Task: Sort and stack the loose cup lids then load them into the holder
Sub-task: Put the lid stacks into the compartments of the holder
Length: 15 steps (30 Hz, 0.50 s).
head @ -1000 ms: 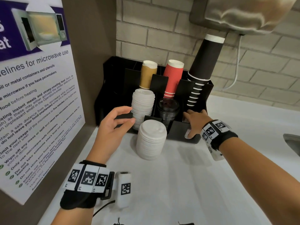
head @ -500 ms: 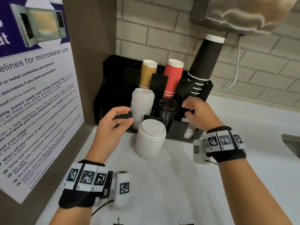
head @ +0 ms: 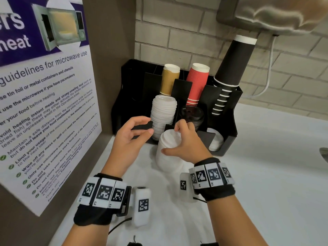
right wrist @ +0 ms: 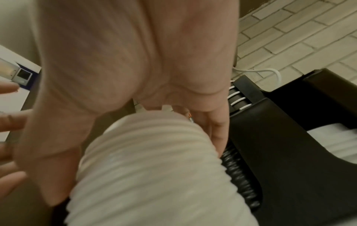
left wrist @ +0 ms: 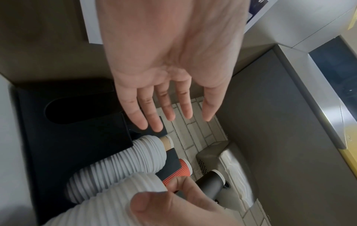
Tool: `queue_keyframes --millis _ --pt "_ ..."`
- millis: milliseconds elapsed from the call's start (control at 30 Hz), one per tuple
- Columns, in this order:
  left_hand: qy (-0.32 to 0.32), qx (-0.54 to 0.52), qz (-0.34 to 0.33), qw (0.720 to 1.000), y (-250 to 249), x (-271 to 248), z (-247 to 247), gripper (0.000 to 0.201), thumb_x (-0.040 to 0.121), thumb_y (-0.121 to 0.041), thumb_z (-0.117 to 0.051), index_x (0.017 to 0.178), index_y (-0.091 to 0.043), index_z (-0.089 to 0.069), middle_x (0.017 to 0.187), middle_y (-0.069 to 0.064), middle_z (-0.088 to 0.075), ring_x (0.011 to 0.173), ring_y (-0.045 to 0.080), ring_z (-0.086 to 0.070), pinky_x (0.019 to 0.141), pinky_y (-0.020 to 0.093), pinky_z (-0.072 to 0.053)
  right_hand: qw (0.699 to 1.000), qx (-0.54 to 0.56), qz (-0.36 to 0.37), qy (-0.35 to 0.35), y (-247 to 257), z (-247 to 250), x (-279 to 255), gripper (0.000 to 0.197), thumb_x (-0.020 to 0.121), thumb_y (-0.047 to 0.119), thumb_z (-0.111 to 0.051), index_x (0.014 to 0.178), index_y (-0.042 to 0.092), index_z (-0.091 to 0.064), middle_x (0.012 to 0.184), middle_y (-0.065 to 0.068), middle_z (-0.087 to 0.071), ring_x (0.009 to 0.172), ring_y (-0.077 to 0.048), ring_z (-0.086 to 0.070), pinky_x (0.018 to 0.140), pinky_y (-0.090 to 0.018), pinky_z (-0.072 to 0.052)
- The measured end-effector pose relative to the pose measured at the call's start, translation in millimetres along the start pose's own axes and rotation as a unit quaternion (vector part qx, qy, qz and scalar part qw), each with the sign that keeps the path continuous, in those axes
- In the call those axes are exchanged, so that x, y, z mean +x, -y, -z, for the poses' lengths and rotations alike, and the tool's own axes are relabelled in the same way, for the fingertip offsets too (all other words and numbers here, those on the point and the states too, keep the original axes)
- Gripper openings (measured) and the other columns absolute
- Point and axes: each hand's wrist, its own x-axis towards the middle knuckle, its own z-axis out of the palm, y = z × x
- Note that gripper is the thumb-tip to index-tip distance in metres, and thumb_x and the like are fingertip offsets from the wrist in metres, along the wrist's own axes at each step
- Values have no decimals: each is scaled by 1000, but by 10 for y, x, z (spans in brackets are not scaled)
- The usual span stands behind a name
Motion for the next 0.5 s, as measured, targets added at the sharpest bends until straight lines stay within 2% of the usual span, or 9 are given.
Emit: queue_keyframes --millis 100,167,233,267,300,333,400,433,500 --pt "2 6 -1 1000 6 16 10 27 90 -15 -65 105 -36 -63 117 -15 -61 90 -2 -64 88 27 -49 1000 11 -1 -11 2 -14 3 61 61 29 -84 97 22 -35 104 1 -36 86 -18 -45 69 -20 -41" --pt "3 7 1 1000 15 23 12 26 89 -15 -65 106 -35 -63 117 -15 -61 89 -2 -64 89 29 -50 1000 15 -6 -17 9 -7 -3 59 62 30 -83 96 23 -35 103 3 -37 87 -19 -45 77 -30 -44" --pt "6 9 6 1000 29 23 6 26 89 -15 -65 106 -35 -63 116 -15 -61 90 -3 -64 90 29 -50 999 10 -19 -25 7 18 -12 57 62 34 -82 96 27 -36 104 5 -39 88 -15 -45 87 -41 -41" --pt "7 11 9 1000 35 24 2 26 89 -15 -66 106 -34 -63 116 -15 -61 90 -3 -64 89 28 -49 999 15 -24 -32 5 42 -17 56 62 34 -82 96 27 -37 105 5 -40 89 -13 -45 90 -43 -39" --pt "10 11 13 1000 42 27 -5 27 88 -15 -67 107 -35 -62 117 -15 -61 90 -3 -64 88 27 -49 998 30 -23 -42 2 73 -26 56 63 33 -82 97 27 -39 107 4 -42 91 -10 -44 92 -42 -39" --pt "15 10 16 1000 44 27 -11 30 86 -17 -69 108 -36 -62 117 -15 -61 92 -2 -64 86 24 -48 997 57 -14 -53 6 107 -35 55 63 31 -82 98 26 -41 108 2 -43 93 -8 -43 94 -36 -39" --pt "48 6 30 998 45 19 -37 47 76 -26 -79 116 -40 -58 123 -16 -59 102 0 -62 84 22 -49 989 123 11 -76 47 181 -67 52 67 27 -83 101 24 -44 109 0 -46 95 -6 -44 86 -14 -37" --pt "74 4 36 997 46 9 -64 61 71 -31 -83 124 -42 -53 129 -15 -56 109 2 -61 87 23 -50 984 160 19 -80 87 209 -85 52 69 26 -83 104 25 -45 109 0 -48 96 -8 -46 81 -12 -37" --pt "118 -18 38 992 45 -19 -149 86 63 -33 -84 138 -41 -42 137 -13 -52 118 7 -58 93 24 -50 970 236 28 -47 194 242 -133 55 71 31 -79 115 27 -47 112 0 -51 99 -14 -55 79 -22 -44"
